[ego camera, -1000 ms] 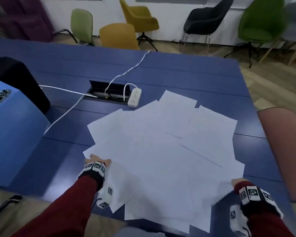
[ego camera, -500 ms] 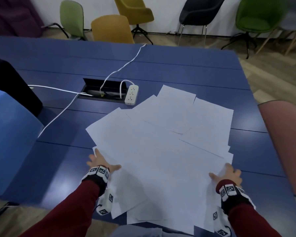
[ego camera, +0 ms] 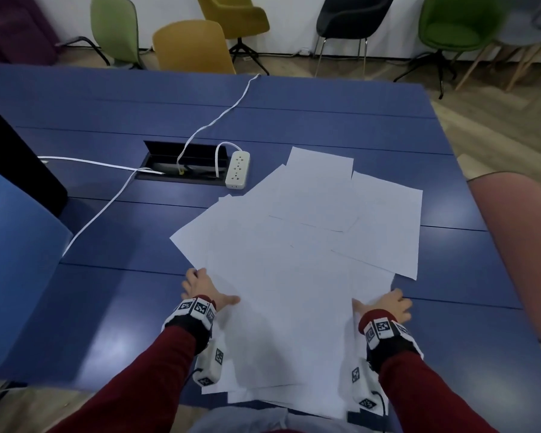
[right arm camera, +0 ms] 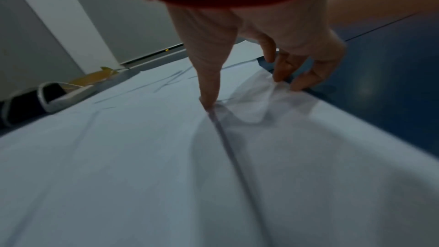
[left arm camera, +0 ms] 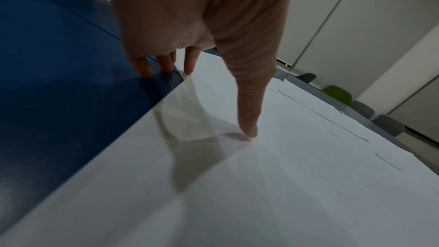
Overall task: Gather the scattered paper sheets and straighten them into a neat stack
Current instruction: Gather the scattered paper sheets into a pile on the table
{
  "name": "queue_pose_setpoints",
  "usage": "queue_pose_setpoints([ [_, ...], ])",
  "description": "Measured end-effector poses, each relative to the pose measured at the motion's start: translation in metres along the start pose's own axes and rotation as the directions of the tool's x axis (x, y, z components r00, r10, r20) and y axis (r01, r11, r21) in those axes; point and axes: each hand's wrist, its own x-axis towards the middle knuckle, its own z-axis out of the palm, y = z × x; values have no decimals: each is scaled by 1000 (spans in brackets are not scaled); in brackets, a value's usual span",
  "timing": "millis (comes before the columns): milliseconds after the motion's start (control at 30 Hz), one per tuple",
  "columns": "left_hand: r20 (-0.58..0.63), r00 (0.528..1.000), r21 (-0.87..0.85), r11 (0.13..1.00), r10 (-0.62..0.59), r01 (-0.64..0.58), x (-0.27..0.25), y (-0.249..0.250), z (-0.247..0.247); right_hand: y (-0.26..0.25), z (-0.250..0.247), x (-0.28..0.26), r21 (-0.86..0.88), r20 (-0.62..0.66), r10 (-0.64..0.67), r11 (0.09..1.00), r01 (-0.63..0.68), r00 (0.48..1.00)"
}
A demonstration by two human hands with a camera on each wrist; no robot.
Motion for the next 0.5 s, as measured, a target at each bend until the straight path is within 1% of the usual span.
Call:
queue_pose_setpoints([
  [67,1,998,-5,998,68,-68,0,3,6,-4,7,-6,-1,89,-77,997,78,993],
  [133,12,992,5,992,123,-123,0,8,10,-8,14,-9,-36,183,-184,980,194,966],
  [200,18,987,9,988,157,-157,1,10,11,-16,13,-7,-70,214,-258,958,278,942],
  [233,21,986,12,986,166,-166,3,9,11,-20,9,-3,-64,194,-274,955,291,942],
  [333,57,979,-6,980,197,-197,7,2,13,-30,-9,16,-42,40,-292,955,294,956],
  [367,69,977,-39,979,204,-202,8,-1,14,-31,-14,23,-57,36,-296,953,298,955],
  [400,73,975,-61,977,210,-205,9,-3,14,-31,-18,30,-85,63,-293,951,297,954],
  [433,68,974,-55,976,216,-212,9,-5,13,-31,-22,35,-111,100,-271,953,281,957],
  [500,46,972,12,973,232,-232,7,-8,11,-29,-25,42,-140,173,-207,963,232,963],
])
